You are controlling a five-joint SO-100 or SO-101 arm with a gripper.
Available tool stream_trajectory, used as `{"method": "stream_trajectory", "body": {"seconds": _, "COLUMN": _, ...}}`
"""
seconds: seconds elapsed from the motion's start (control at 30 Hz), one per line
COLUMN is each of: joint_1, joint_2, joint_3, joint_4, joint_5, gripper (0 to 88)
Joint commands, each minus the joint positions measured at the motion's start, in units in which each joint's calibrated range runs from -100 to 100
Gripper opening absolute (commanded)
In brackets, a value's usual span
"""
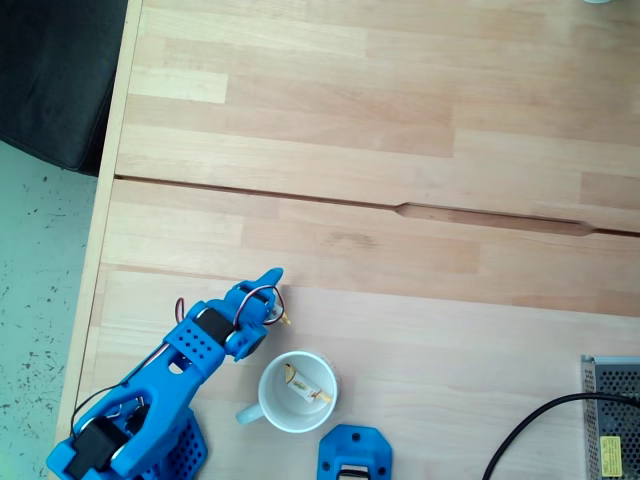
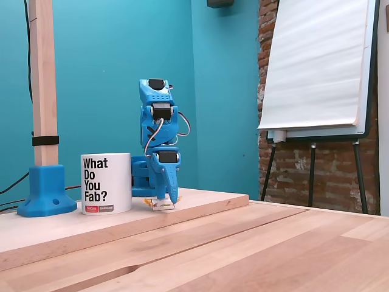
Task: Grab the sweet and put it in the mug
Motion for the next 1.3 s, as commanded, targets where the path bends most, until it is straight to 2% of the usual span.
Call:
{"method": "stream_trajectory", "body": {"seconds": 0.0, "joint_1": 0.54, "joint_2": -0.21, "joint_3": -2.43, "joint_4": 0.27, "joint_5": -0.10, "gripper": 35.4}}
{"method": "stream_trajectory", "body": {"seconds": 0.23, "joint_1": 0.54, "joint_2": -0.38, "joint_3": -2.43, "joint_4": 0.27, "joint_5": 0.29, "gripper": 23.4}}
{"method": "stream_trajectory", "body": {"seconds": 0.43, "joint_1": 0.54, "joint_2": -0.46, "joint_3": -2.52, "joint_4": 0.27, "joint_5": 0.49, "gripper": 16.8}}
{"method": "stream_trajectory", "body": {"seconds": 0.9, "joint_1": 0.54, "joint_2": -0.46, "joint_3": -2.34, "joint_4": 0.27, "joint_5": 0.54, "gripper": 11.1}}
{"method": "stream_trajectory", "body": {"seconds": 1.27, "joint_1": 0.18, "joint_2": -0.46, "joint_3": -2.34, "joint_4": 0.27, "joint_5": 0.54, "gripper": 0.0}}
